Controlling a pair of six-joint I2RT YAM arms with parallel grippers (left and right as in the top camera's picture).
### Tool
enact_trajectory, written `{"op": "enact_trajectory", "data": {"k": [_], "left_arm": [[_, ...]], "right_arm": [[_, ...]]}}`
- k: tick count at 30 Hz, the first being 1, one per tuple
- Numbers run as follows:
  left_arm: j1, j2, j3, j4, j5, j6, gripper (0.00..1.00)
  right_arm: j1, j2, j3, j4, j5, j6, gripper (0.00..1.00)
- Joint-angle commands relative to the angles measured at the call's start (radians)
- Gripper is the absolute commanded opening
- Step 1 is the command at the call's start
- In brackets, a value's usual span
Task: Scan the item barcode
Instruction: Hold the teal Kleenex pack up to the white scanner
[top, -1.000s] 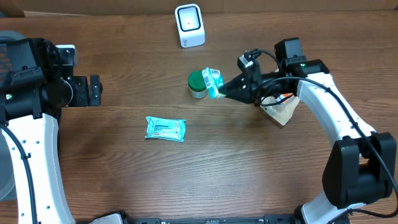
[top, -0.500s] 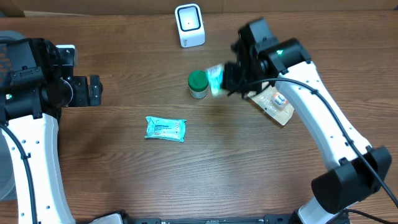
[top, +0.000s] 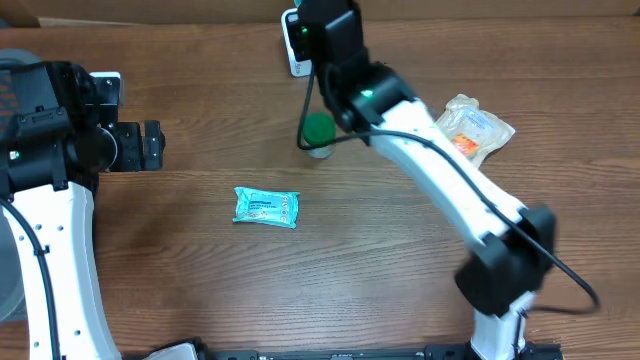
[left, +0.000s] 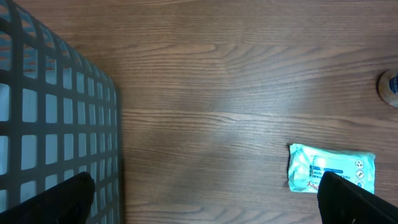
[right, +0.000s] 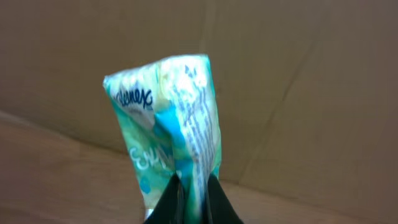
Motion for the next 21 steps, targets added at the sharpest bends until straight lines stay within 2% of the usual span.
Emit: {"op": "enact_trajectory", "data": {"k": [1,3,8,12,17,21], "left_arm": [[0.005,-0.011,0.023,0.002,-0.003,0.015,1.0],[0.005,-0.011,0.023,0.002,-0.003,0.015,1.0],[0.005,-0.011,0.023,0.002,-0.003,0.015,1.0],[0.005,-0.011,0.023,0.002,-0.003,0.015,1.0],[0.005,-0.011,0.023,0.002,-0.003,0.015,0.99],[0.005,-0.011,0.023,0.002,-0.003,0.015,1.0]], "right_arm": [[-0.018,0.138,0.006,0.175,0.06,-0.346,0.04],[-0.025,0.204,0.006,0.275,0.06,-0.432,0.04],[-0.043,0.341,0.006,0.424,0.06,-0.526,0.04],[-0.077,0.451,0.006,0.554,0.047,-0.685,0.04],[-0.084,0.499,0.006,0.561,0.017,-0.758,0.04],[-0.084,0.502,0.006,0.583,0.011,-0.756,0.04]]}}
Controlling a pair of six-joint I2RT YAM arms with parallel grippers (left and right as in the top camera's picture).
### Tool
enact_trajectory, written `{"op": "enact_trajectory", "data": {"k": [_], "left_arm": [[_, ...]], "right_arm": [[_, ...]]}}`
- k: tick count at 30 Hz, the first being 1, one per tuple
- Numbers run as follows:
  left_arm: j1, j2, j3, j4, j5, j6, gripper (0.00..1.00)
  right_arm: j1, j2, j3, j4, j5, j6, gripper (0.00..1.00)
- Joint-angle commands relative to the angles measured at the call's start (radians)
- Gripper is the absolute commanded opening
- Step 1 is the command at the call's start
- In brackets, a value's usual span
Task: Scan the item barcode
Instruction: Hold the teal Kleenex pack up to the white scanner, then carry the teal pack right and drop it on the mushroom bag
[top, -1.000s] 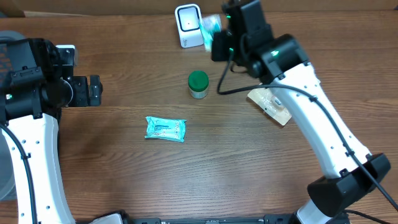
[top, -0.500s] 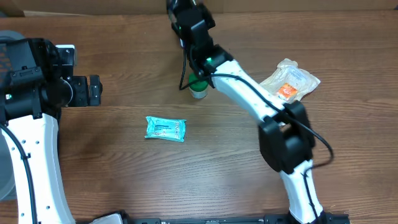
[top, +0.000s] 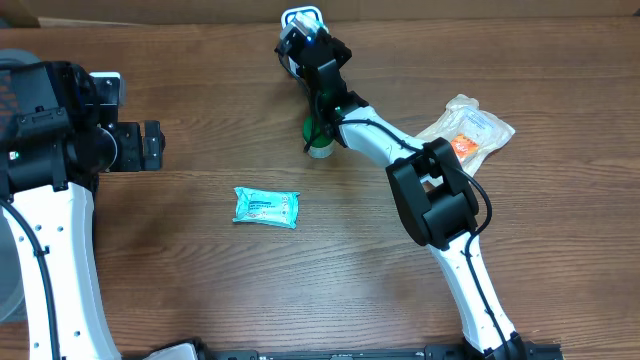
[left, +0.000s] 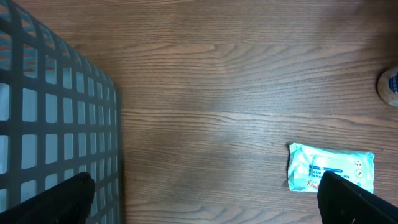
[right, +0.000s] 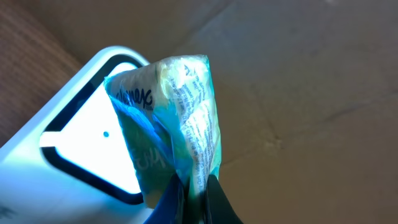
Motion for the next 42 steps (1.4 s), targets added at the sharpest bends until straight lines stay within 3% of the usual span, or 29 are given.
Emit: {"op": "enact_trajectory", "data": {"k": [1,16,23,28,32,37,40,42], "left_arm": [[0.005,-0.011,0.021,0.003,-0.003,0.015,1.0],[0.005,-0.011,0.021,0.003,-0.003,0.015,1.0],[0.005,-0.011,0.021,0.003,-0.003,0.015,1.0],[0.005,-0.011,0.021,0.003,-0.003,0.015,1.0],[0.005,-0.011,0.021,0.003,-0.003,0.015,1.0],[0.005,-0.011,0.021,0.003,-0.003,0.015,1.0],[0.005,-0.011,0.021,0.003,-0.003,0.015,1.0],[0.005,-0.011,0.021,0.003,-0.003,0.015,1.0]], "right_arm": [[0.005,0.0,0.01,0.048,-0.012,-0.029,0.04],[0.032,-0.019,0.011,0.139,0.038,-0.059,0.04],[0.056,-0.185,0.011,-0.029,0.045,0.018,0.04],[0.055,-0.389,0.011,-0.324,-0.03,0.252,0.04],[0.052,-0.593,0.011,-0.703,-0.18,0.607,0.04],[0.003,-0.78,0.011,-1.25,-0.397,0.965,0.14],[-0.063,-0.805,0.011,-1.469,-0.404,1.161,0.13],[-0.124,-0.801,0.008,-1.564,-0.406,1.229,0.06]]}}
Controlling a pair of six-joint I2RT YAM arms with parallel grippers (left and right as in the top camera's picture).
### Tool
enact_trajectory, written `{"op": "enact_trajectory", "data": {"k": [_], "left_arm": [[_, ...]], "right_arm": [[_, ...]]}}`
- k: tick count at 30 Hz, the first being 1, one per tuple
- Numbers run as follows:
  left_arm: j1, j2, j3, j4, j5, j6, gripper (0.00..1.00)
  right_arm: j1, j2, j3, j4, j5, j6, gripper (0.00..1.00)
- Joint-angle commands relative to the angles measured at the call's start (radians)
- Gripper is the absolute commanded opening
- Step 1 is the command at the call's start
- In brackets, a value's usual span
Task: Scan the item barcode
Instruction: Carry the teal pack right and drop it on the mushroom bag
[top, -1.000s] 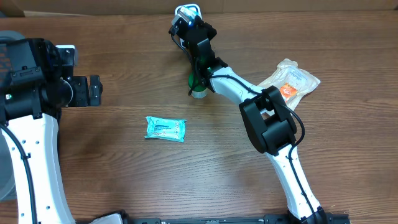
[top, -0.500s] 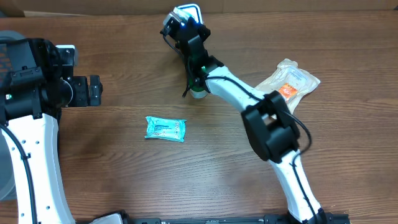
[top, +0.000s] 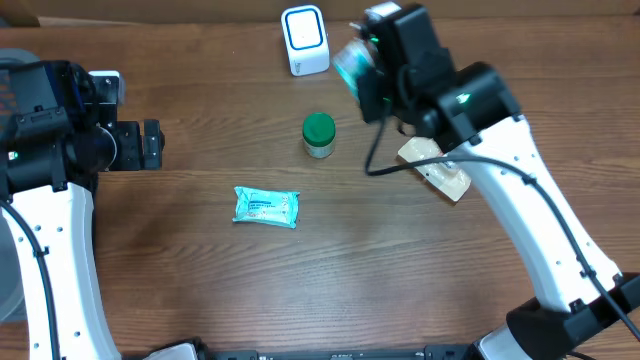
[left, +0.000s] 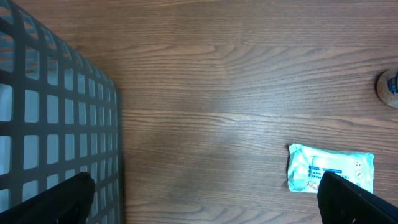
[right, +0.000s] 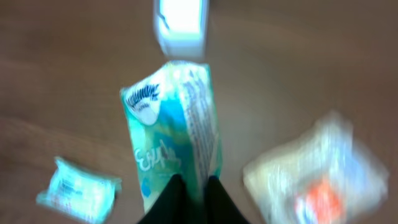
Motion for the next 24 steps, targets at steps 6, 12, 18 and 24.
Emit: {"op": "enact_trajectory", "data": {"k": [6,12,18,24], "left_arm": [[0.006,-0.011,0.018,0.003,-0.003,0.015,1.0],[0.005,-0.011,0.018,0.003,-0.003,0.015,0.99],[0.006,-0.011,0.018,0.003,-0.003,0.015,1.0],[0.006,-0.011,0.018,0.003,-0.003,0.015,1.0]], "right_arm": [[-0.353,0.015,-0.194,-0.048,-0.158,0.299,0.04],[-0.555,0.028,-0.515,0.211,-0.326,0.348,0.04],[-0.615,0.048,-0.625,0.328,-0.397,0.315,0.15],[-0.612,0.058,-0.626,0.317,-0.392,0.302,0.43]]}}
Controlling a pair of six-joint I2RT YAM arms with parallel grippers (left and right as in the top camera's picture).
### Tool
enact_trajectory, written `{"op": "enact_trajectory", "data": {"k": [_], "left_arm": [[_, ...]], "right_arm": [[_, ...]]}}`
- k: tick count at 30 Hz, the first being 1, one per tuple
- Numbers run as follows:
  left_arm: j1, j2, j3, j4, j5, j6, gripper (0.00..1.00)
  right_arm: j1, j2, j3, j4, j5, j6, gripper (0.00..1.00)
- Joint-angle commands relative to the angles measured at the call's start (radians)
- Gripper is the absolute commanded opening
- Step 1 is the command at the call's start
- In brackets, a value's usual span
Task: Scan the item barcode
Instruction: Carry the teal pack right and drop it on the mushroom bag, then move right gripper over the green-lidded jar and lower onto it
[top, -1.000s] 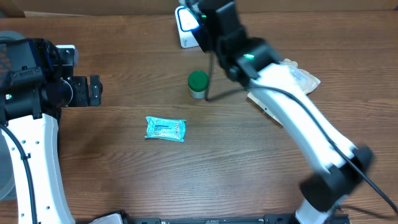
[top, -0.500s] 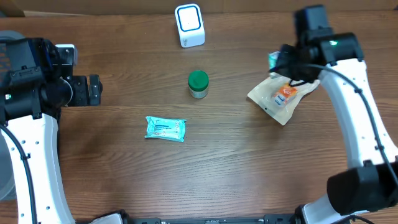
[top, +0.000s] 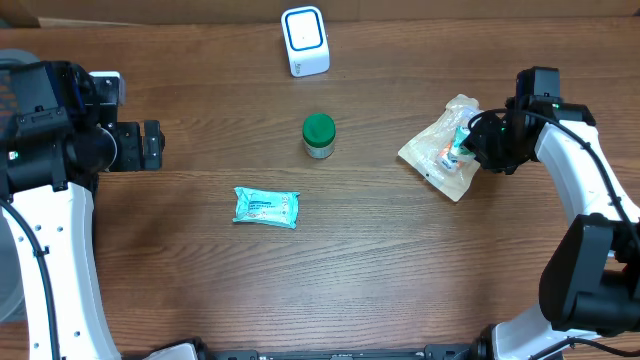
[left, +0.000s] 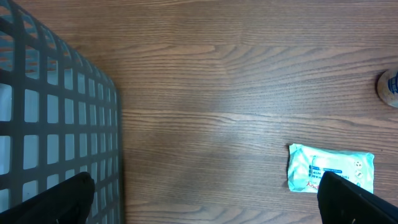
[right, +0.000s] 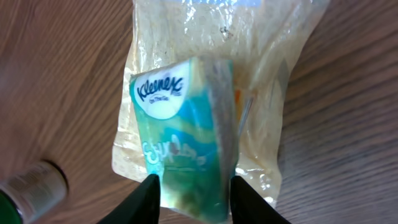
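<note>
The teal Kleenex tissue pack (right: 183, 134) lies on top of a clear plastic snack bag (right: 267, 93) at the table's right side; from overhead it is a small teal patch (top: 460, 138). My right gripper (right: 196, 199) stands open, its fingers spread on either side of the pack's near end. The white barcode scanner (top: 305, 40) stands at the far edge, well to the left of it. My left gripper (left: 205, 199) is open over bare wood at the far left.
A green-lidded jar (top: 319, 135) stands mid-table and shows at a corner (right: 31, 190) of the right wrist view. A flat teal wipes packet (top: 267, 208) lies left of centre. A grey wire basket (left: 50, 124) sits beside the left gripper.
My right arm has moved from near the scanner to the right side of the table. Its fingers, then pinched on the tissue pack, are now spread, and the pack rests on the snack bag.
My right gripper held the tissue pack up near the scanner, then right against the scanner's lit face. Later it held the pack above the table, away from the scanner. Now the pack lies on the snack bag, let go. The left arm stayed still throughout.
</note>
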Motion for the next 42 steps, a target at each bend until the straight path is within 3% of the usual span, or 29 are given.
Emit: {"op": "enact_trajectory", "data": {"k": [1,5,10,14,19,21,23,28,35,42], "left_arm": [[0.005,-0.011,0.018,0.003,-0.003,0.015,1.0],[0.005,-0.011,0.018,0.003,-0.003,0.015,0.99],[0.005,-0.011,0.018,0.003,-0.003,0.015,1.0],[0.005,-0.011,0.018,0.003,-0.003,0.015,1.0],[0.005,-0.011,0.018,0.003,-0.003,0.015,0.99],[0.005,-0.011,0.018,0.003,-0.003,0.015,0.99],[0.005,-0.011,0.018,0.003,-0.003,0.015,1.0],[0.005,-0.011,0.018,0.003,-0.003,0.015,1.0],[0.005,-0.011,0.018,0.003,-0.003,0.015,1.0],[0.005,-0.011,0.018,0.003,-0.003,0.015,1.0]], "right_arm": [[0.003,0.006,-0.001,-0.02,-0.01,-0.03,0.43],[0.003,0.006,0.082,-0.159,-0.007,-0.146,0.51],[0.037,0.006,0.325,-0.386,-0.004,-0.192,0.5],[0.126,0.006,0.411,-0.413,-0.007,-0.211,0.52],[0.38,0.012,0.401,-0.214,0.01,-0.211,0.64],[0.447,0.017,0.401,-0.129,0.032,-0.211,0.76],[0.52,0.026,0.401,-0.022,0.066,-0.202,0.97],[0.613,0.087,0.401,0.129,0.077,-0.2,1.0],[0.632,0.262,0.401,0.234,0.091,-0.2,1.0],[0.634,0.367,0.401,0.253,0.09,-0.199,1.0]]}}
